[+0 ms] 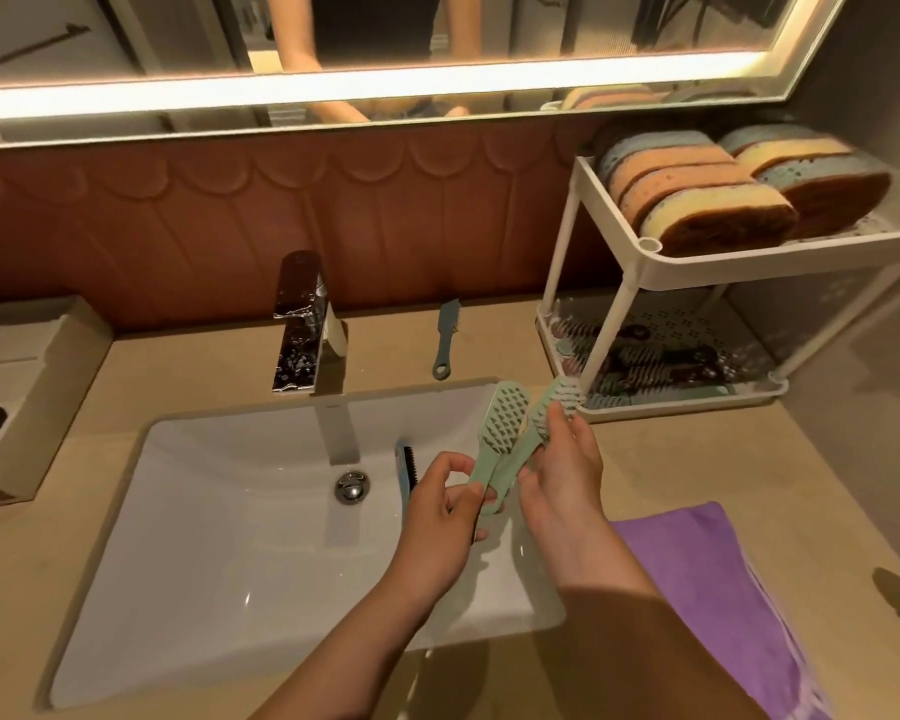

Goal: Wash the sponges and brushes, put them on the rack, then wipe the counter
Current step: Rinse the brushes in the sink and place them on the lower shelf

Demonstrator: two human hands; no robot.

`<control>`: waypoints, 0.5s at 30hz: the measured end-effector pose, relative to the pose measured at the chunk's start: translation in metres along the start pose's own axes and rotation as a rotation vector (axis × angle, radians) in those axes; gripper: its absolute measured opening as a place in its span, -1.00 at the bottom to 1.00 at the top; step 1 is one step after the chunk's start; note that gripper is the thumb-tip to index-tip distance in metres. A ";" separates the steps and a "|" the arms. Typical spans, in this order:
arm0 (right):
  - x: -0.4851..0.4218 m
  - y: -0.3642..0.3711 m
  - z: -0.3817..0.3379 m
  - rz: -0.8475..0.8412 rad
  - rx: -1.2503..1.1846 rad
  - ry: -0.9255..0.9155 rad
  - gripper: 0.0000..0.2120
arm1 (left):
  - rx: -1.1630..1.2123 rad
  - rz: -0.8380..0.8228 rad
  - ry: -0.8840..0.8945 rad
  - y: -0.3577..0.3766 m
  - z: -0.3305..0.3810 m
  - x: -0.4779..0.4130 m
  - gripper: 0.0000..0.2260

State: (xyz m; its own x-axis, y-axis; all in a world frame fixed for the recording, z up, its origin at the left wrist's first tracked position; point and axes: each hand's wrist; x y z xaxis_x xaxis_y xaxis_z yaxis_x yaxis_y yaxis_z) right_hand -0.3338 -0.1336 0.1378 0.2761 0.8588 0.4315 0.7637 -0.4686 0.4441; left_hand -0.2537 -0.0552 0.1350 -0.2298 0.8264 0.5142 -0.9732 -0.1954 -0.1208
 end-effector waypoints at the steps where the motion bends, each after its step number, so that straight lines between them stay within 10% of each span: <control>1: -0.007 -0.003 -0.003 0.018 -0.002 0.000 -0.65 | 0.006 -0.007 -0.013 0.002 0.002 -0.003 -0.94; 15: -0.098 -0.045 -0.061 0.061 0.069 0.074 -0.80 | 0.293 -0.090 -0.370 0.025 0.034 -0.067 -0.86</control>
State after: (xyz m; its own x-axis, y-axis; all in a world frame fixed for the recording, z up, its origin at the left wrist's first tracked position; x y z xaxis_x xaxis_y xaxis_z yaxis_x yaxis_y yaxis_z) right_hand -0.4307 -0.2097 0.1231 0.2817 0.8102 0.5141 0.7856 -0.5024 0.3611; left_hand -0.2627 -0.1334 0.1267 -0.0775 0.6137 0.7857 -0.9358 -0.3166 0.1550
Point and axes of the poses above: each hand's wrist, its own x-axis away from the middle knuckle, its own y-axis out of the palm, z = x × y, and after that the axes turned 12 degrees about -y, right-handed
